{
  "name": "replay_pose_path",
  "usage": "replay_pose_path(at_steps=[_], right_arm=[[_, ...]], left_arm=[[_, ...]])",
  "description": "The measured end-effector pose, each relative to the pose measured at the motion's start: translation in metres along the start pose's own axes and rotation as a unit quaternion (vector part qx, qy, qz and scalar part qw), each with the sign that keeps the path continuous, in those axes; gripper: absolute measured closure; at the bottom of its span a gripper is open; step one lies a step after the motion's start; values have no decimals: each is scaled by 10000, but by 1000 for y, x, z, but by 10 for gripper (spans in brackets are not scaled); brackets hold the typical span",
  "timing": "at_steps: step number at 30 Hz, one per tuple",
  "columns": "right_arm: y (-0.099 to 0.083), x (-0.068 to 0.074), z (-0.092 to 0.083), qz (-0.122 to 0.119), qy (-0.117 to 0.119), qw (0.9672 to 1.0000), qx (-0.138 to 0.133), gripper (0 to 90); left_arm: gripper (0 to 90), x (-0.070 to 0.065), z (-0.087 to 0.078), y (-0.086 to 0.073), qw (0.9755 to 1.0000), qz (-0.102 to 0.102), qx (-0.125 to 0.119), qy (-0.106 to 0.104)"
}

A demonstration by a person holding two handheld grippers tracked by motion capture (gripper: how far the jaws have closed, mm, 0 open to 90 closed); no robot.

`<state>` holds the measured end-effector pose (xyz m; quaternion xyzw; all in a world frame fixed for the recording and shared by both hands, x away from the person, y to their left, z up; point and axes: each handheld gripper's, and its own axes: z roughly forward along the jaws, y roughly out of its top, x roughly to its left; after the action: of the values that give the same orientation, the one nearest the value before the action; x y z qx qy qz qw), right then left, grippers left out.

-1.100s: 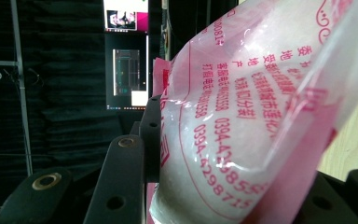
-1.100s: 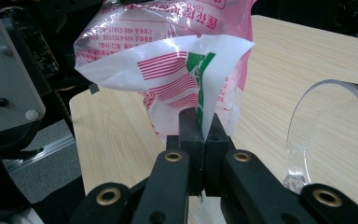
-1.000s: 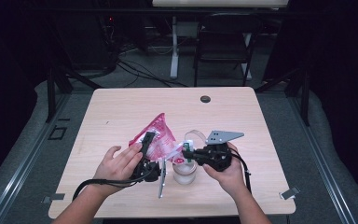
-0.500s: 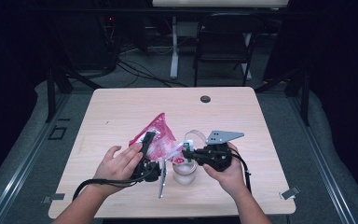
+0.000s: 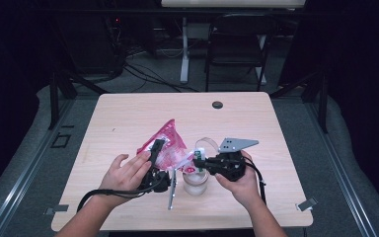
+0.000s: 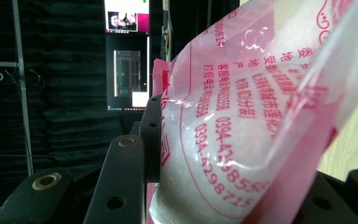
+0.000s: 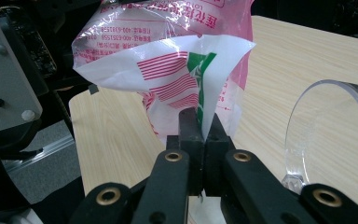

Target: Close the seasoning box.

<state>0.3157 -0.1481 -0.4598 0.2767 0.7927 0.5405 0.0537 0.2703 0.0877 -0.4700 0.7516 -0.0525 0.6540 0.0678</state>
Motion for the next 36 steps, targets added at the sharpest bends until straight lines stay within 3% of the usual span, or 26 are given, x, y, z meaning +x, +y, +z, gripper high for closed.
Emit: replay_pose_path(at_steps=[11,36], right_arm=[[0,0,0,7,4,10000,5,900],[-1,-2,0,27,0,10000,0,900]], left_arm=[[658,-1,0,0,10000,-60,-14,-18],[658,1,-1,2,10000,6,-39,10]])
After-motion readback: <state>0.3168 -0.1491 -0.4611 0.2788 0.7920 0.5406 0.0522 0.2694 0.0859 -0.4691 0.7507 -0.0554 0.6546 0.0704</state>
